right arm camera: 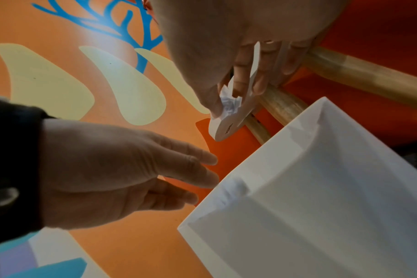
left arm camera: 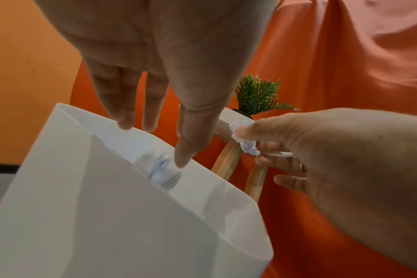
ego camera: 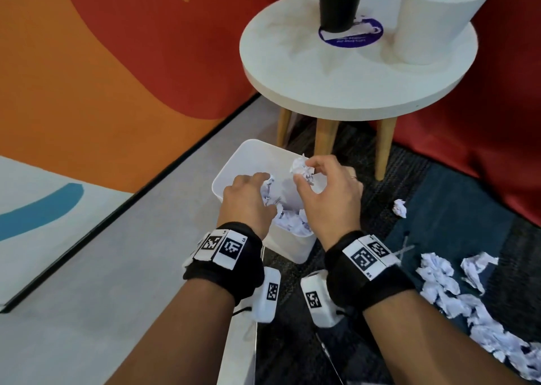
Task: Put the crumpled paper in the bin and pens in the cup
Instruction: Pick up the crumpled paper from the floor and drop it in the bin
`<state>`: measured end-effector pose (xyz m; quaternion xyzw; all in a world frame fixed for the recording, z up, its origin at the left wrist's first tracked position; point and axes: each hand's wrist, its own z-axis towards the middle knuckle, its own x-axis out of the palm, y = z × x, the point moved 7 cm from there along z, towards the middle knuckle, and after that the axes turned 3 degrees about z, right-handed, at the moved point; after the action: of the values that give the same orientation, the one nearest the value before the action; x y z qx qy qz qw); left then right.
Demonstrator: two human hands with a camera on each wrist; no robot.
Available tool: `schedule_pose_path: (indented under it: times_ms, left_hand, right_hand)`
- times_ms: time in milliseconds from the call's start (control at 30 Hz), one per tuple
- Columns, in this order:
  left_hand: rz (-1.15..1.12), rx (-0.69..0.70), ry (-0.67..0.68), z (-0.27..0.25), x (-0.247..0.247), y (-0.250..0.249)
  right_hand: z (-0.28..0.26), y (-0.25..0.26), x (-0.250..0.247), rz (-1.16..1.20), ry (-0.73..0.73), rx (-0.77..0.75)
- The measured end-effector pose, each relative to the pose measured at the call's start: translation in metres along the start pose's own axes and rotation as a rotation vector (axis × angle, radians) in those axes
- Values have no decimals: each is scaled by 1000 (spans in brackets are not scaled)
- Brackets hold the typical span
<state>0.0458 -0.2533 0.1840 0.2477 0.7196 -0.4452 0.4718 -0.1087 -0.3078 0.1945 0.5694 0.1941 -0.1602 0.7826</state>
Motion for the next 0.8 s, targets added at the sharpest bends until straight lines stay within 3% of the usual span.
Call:
schedule_pose_path:
  times_ms: [267,400,533,667,800]
  left_hand:
    - [37,43,-19,-3,-5,-9]
    - [27,76,-32,-3,-8,-16]
    - [-8,122,-44,-7,-9,-29]
    - [-77,288,-35,-23,-4,-67]
    - [-96,531,36,-51,21,-122]
  right_hand:
    - [3,1,7,-77,8,-2]
    - [0,-13,16,-214,140,70]
    - [-6,-30,-7,-115,41,165]
    - [-27,-65,-49,-67,-127,258]
    - [-69,-132,-74,-175,-118,363]
